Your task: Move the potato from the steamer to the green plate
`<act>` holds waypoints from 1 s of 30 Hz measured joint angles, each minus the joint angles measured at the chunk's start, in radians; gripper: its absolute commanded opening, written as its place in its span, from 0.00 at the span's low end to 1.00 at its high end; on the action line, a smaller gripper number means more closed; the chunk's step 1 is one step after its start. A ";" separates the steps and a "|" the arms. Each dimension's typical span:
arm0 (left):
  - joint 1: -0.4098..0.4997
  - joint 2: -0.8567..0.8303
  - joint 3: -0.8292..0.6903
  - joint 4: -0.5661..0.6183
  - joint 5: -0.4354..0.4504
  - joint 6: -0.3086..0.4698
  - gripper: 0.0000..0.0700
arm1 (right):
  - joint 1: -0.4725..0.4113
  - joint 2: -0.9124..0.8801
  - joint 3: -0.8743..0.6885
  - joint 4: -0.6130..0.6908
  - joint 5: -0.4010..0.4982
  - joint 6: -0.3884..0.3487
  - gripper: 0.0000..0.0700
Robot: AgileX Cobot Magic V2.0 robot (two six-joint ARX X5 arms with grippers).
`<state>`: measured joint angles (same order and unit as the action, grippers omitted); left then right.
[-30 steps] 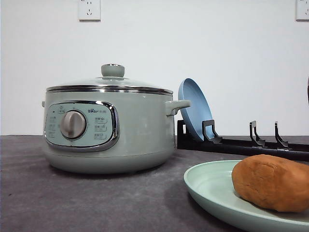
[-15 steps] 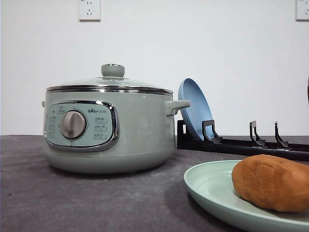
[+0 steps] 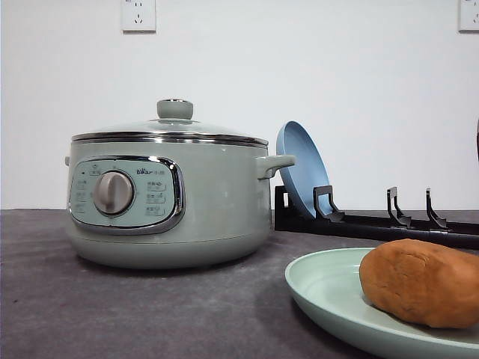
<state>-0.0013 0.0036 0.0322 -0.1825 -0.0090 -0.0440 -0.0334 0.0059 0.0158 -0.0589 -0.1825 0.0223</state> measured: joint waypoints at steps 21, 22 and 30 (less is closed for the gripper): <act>0.000 0.000 0.000 0.000 0.000 0.000 0.02 | 0.000 0.000 0.000 0.000 0.000 0.000 0.01; 0.000 0.000 0.000 0.000 0.000 0.000 0.02 | 0.000 0.000 0.000 0.000 0.000 0.000 0.01; 0.000 0.000 0.000 0.000 0.000 0.000 0.02 | 0.000 0.000 0.000 0.000 0.000 0.000 0.01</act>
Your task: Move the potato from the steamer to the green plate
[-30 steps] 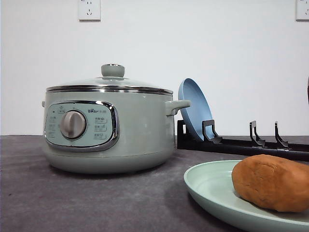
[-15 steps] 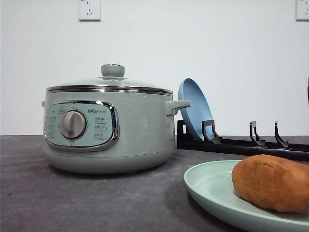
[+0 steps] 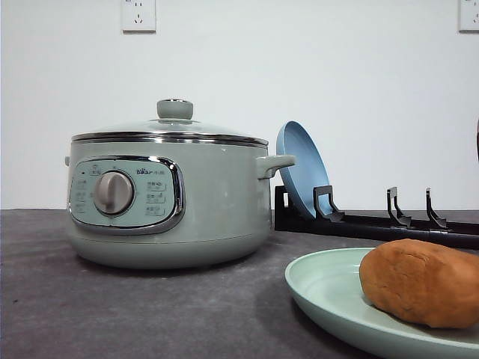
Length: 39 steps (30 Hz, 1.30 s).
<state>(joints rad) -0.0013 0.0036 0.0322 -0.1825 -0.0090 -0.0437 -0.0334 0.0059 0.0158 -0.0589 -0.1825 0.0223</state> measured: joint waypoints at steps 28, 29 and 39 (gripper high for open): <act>0.000 0.000 0.000 0.000 0.000 0.000 0.02 | 0.000 0.000 0.000 0.000 0.000 0.000 0.01; 0.000 0.000 0.000 0.000 0.000 0.000 0.02 | 0.000 0.000 0.000 0.000 0.000 0.000 0.01; 0.000 0.000 0.000 0.000 0.000 0.000 0.02 | 0.000 0.000 0.000 0.000 0.000 0.000 0.01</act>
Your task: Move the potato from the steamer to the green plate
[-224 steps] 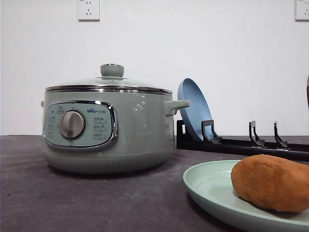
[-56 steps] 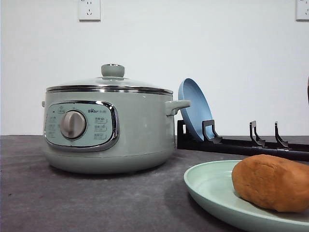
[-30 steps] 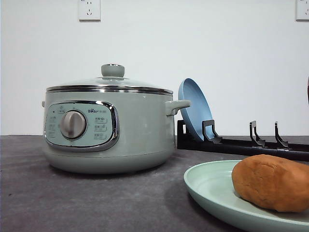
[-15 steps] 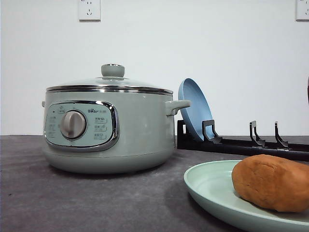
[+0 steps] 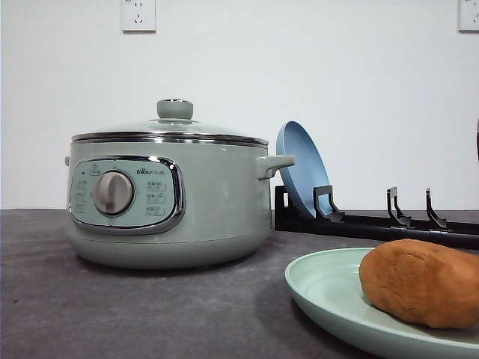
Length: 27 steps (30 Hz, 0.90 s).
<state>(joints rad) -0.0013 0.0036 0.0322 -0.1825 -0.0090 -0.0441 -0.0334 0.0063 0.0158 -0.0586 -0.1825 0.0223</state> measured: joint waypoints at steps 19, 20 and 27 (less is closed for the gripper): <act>0.000 0.000 0.000 0.000 0.000 0.000 0.02 | 0.000 0.000 0.000 0.000 0.000 0.000 0.01; 0.000 0.000 0.000 0.000 0.000 0.000 0.02 | 0.000 0.000 0.000 0.000 0.000 0.000 0.01; 0.000 0.000 0.000 0.000 0.000 0.000 0.02 | 0.000 0.000 0.000 0.000 0.000 0.000 0.01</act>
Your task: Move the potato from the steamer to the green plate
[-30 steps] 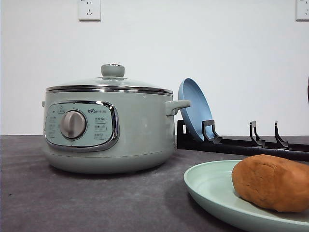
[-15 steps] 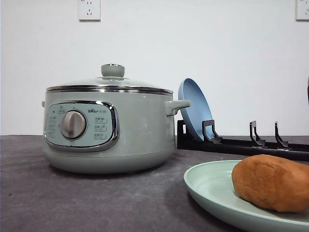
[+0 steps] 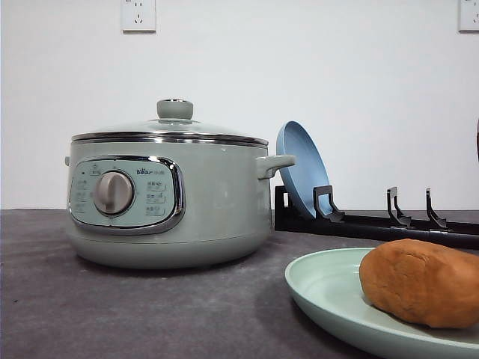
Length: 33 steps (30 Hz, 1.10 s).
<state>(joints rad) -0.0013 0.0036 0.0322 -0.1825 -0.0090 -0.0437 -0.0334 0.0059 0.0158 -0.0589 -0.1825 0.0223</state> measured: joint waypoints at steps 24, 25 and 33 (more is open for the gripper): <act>0.000 0.000 0.000 0.000 0.000 0.000 0.02 | 0.000 0.000 0.000 0.000 0.000 0.000 0.01; 0.000 0.000 0.000 0.000 0.000 0.000 0.02 | 0.000 0.000 0.000 0.000 0.000 0.000 0.01; 0.000 0.000 0.000 0.000 0.000 0.000 0.02 | 0.000 0.000 0.000 0.000 0.000 0.000 0.01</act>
<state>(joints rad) -0.0013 0.0036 0.0322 -0.1825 -0.0090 -0.0437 -0.0334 0.0059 0.0158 -0.0589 -0.1825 0.0223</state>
